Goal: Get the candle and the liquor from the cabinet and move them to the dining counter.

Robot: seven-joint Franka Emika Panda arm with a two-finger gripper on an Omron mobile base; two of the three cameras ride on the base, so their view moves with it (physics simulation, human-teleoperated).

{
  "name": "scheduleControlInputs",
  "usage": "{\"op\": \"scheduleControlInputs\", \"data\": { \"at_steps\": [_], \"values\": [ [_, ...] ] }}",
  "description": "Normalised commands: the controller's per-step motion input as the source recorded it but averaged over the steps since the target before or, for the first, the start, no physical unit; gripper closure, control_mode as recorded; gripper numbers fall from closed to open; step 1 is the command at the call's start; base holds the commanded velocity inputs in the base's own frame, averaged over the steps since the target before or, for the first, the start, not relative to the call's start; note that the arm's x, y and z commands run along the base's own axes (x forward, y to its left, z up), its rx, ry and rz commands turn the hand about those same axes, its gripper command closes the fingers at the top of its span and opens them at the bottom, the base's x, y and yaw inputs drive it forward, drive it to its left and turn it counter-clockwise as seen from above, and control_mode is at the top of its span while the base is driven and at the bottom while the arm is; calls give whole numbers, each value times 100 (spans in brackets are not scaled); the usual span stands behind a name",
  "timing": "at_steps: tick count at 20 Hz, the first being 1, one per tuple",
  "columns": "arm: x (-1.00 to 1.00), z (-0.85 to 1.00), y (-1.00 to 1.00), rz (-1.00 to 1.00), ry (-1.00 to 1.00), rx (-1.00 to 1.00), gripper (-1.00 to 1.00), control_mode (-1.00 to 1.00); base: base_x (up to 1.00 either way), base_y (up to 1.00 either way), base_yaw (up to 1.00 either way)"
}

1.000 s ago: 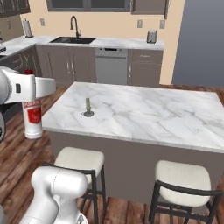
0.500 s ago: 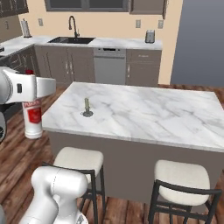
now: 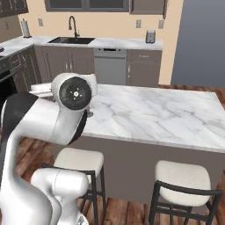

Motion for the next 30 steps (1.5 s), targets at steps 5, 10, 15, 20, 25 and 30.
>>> {"op": "scheduleControlInputs", "data": {
  "at_steps": [5, 10, 15, 20, 25, 30],
  "values": [
    [100, -63, -10, 48, 3, 4, 100, -100, 0, 0, 0],
    [95, -63, 0, 38, 0, 2, 100, -100, 0, 0, 0],
    [82, -42, 0, 21, 1, 7, 100, -100, 0, 0, 0],
    [79, -21, 0, 0, 0, 9, 100, -100, 0, 0, 0],
    [73, -29, 0, 0, 0, 6, 100, -100, 0, 0, 0],
    [63, -26, 6, 0, 0, 0, 100, -100, 0, 0, 0]
  ]
}}
